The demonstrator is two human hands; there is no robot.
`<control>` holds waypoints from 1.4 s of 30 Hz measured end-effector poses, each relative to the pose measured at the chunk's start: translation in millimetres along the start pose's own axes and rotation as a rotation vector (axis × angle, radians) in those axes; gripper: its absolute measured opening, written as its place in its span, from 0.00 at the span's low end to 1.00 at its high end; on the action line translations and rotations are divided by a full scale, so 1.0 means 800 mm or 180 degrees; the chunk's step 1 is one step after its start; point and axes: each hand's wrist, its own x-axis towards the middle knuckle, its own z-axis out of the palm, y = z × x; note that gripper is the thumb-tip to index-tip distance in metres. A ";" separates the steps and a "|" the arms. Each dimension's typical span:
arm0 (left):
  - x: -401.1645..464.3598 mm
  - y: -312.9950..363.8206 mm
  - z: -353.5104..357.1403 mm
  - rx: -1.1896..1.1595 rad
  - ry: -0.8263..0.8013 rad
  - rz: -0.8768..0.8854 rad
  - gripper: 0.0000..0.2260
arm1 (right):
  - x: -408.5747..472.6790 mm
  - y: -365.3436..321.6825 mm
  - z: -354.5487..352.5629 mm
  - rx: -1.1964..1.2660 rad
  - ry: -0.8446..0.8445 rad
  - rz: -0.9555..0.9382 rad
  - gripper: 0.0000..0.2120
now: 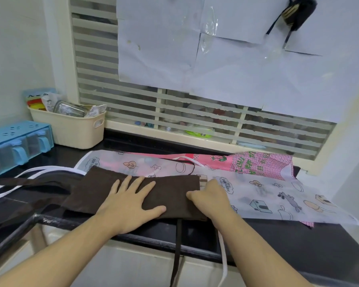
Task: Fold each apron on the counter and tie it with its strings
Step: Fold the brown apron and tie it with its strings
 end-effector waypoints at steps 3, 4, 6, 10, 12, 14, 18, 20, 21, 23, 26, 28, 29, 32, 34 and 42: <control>-0.009 0.003 -0.007 -0.0064 0.0280 0.0104 0.43 | -0.003 -0.005 -0.015 0.0319 -0.0416 0.0366 0.11; -0.013 0.006 -0.011 -0.0045 0.0392 0.0188 0.41 | -0.003 -0.004 -0.019 0.0471 -0.0513 0.0450 0.12; -0.018 0.017 -0.015 -0.0019 0.0578 0.0386 0.38 | -0.007 0.000 -0.027 0.0758 -0.0588 0.0534 0.09; -0.020 0.060 -0.020 -0.0267 0.0518 0.0654 0.32 | -0.021 0.012 -0.060 0.1240 -0.0415 0.0450 0.04; -0.020 0.090 -0.022 -0.0414 0.0375 0.0725 0.31 | -0.027 0.027 -0.085 0.1503 -0.0387 0.0463 0.08; -0.019 0.122 -0.022 -0.0513 0.0194 0.0789 0.31 | -0.034 0.050 -0.114 0.1555 -0.0287 0.0457 0.08; -0.012 0.177 -0.007 -0.0439 -0.0194 0.0922 0.33 | -0.048 0.104 -0.172 0.1416 0.0046 0.0579 0.05; -0.008 0.199 0.000 -0.0352 -0.0318 0.0956 0.35 | -0.053 0.128 -0.193 0.1415 0.0111 0.0699 0.04; -0.006 0.214 0.004 -0.0308 -0.0365 0.0986 0.35 | -0.055 0.142 -0.201 0.1454 0.0154 0.0754 0.05; -0.004 0.235 0.011 -0.0244 -0.0423 0.1013 0.35 | -0.057 0.163 -0.209 0.1626 0.0315 0.0824 0.05; -0.006 0.252 0.026 -0.0089 -0.0413 0.0987 0.36 | -0.060 0.180 -0.207 0.2186 0.0577 0.0852 0.06; -0.008 0.252 0.035 0.0038 -0.0369 0.0909 0.38 | -0.066 0.184 -0.199 0.2685 0.0487 0.0837 0.07; -0.009 0.252 0.036 0.0071 -0.0365 0.0877 0.39 | -0.069 0.184 -0.194 0.2808 0.0384 0.0811 0.07; -0.008 0.253 0.036 0.0103 -0.0420 0.0833 0.42 | -0.074 0.187 -0.178 0.2312 0.0262 0.0706 0.07; -0.008 0.254 0.034 0.0105 -0.0447 0.0819 0.43 | -0.070 0.189 -0.173 0.1727 0.0483 0.0715 0.05; -0.008 0.253 0.035 0.0125 -0.0451 0.0825 0.43 | -0.070 0.202 -0.189 0.1869 0.0542 0.0867 0.11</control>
